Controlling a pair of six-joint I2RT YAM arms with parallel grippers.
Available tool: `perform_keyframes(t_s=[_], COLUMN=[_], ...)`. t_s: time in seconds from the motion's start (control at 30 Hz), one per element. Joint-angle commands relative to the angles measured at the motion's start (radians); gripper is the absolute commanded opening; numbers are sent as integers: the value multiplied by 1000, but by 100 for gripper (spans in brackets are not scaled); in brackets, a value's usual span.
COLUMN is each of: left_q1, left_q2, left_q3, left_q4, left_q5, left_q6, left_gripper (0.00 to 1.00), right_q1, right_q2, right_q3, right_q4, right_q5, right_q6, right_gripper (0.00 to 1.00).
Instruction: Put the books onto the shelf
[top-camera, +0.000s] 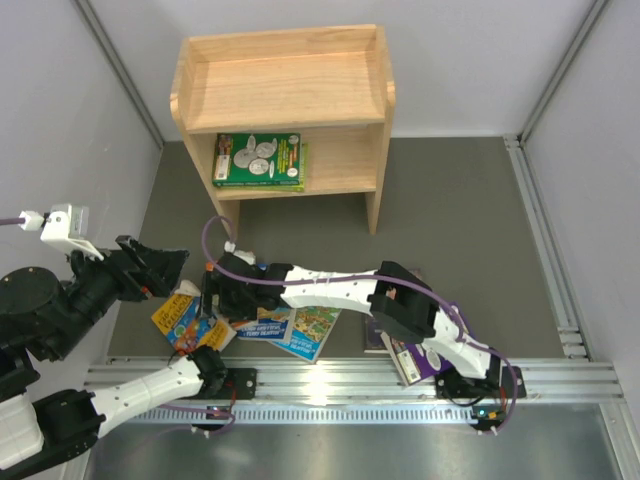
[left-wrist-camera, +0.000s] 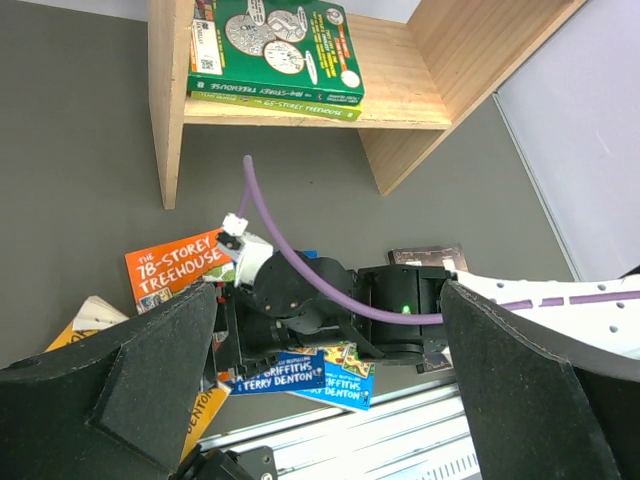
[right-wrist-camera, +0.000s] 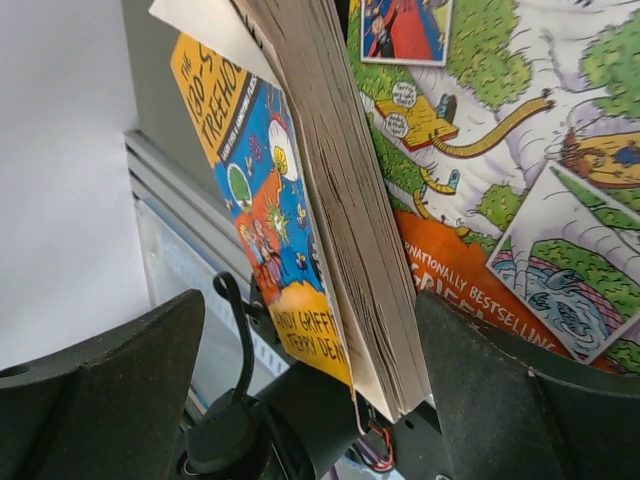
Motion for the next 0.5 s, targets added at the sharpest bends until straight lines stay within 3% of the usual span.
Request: perform_keyframes(t_s=[0.0, 0.17, 0.47], left_q1=[-2, -2, -2], left_q2=[-8, -10, 2], left_q3=[-1, 1, -10], left_q4=[-40, -42, -26], left_q5=[0, 0, 25], left_q6=[-1, 2, 5], left_gripper=[99, 99, 99], right_q1=[32, 74, 104], right_q2=[82, 167, 288], right_q3=[54, 158, 246], right_q4=[-220, -297, -394], right_q5=[-26, -84, -227], right_q6=[-69, -112, -132], right_gripper=[87, 87, 77])
